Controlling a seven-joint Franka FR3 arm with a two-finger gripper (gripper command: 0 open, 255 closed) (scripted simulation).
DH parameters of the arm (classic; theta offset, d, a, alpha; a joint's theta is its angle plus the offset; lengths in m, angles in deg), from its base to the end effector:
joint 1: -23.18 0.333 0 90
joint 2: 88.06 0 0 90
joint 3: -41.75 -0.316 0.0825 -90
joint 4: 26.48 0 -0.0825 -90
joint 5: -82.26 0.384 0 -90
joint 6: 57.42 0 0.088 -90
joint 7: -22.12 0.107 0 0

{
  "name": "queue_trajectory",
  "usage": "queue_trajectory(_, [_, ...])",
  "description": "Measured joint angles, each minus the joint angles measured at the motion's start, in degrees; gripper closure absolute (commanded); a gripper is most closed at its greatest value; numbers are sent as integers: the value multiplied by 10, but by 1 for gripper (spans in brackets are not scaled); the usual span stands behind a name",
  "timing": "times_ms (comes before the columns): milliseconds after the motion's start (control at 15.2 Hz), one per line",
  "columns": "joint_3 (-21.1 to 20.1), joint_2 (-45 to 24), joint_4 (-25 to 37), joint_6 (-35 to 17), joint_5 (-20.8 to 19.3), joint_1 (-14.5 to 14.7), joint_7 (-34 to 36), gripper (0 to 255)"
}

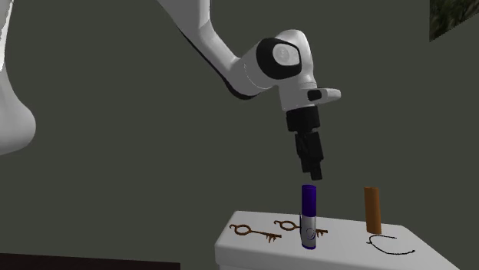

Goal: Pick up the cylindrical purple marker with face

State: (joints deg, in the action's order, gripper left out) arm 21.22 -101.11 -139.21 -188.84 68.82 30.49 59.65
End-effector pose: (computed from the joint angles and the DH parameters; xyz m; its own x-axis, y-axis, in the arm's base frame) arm 0.5452 0.2724 0.3753 0.9872 -0.0346 0.1554 -0.0387 -0.9990 0.0229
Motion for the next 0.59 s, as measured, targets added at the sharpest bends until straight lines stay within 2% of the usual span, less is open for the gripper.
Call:
queue_trajectory(132, [1,-33,33,3,-14,12,16,0])
queue_trajectory(594, [9,-71,31,-33,-37,20,35,0])
